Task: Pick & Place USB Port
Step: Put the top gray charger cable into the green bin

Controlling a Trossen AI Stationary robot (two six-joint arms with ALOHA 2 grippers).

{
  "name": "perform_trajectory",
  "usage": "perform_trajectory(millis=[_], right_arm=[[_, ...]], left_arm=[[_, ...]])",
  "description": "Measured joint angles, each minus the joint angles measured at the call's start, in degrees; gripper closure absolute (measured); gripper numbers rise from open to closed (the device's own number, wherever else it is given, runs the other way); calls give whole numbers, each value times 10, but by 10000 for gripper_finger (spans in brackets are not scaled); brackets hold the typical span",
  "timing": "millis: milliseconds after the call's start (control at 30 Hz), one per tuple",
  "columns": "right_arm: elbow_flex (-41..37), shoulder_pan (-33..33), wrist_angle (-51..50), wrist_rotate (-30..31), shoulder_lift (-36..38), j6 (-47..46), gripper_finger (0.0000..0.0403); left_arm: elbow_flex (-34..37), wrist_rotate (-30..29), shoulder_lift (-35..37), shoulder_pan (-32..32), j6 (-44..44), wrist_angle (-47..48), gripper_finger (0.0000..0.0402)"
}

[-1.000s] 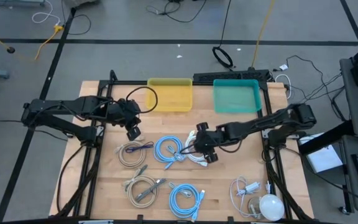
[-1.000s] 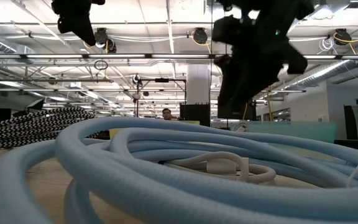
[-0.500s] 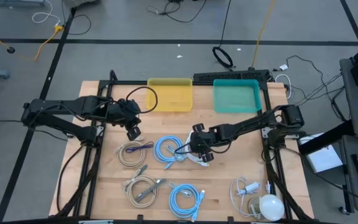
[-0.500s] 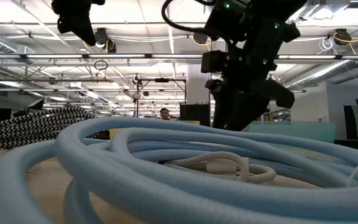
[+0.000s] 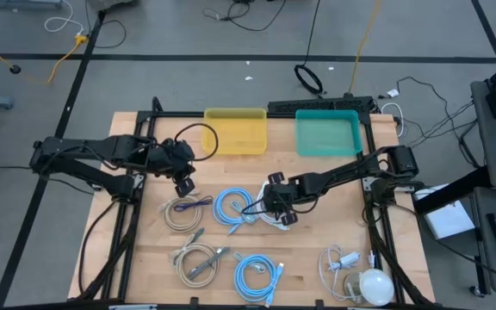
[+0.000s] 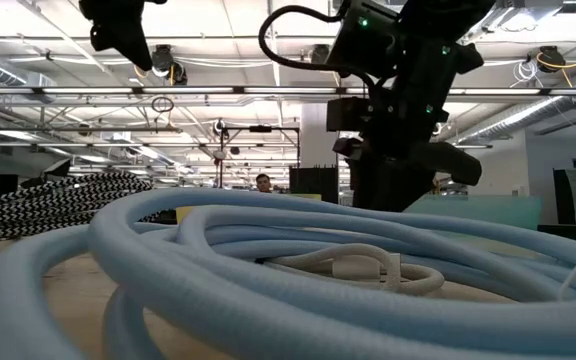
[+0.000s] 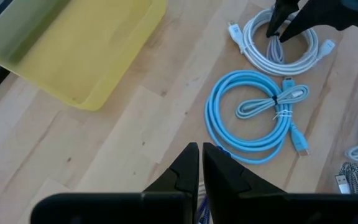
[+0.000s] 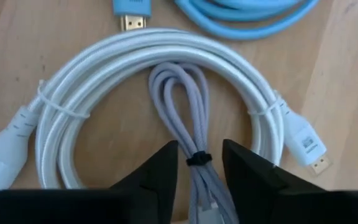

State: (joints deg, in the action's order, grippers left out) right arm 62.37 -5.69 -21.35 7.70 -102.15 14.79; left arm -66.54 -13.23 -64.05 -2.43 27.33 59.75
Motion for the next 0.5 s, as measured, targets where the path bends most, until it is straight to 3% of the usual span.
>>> perform_trajectory(millis=[200, 500], right_arm=[[0, 0, -11, -1, 0, -35, 384], [29, -4, -10, -1, 50, -117, 394]], left_arm=[[0, -5, 0, -3, 0, 0, 378], [0, -19, 0, -3, -2, 0, 378]])
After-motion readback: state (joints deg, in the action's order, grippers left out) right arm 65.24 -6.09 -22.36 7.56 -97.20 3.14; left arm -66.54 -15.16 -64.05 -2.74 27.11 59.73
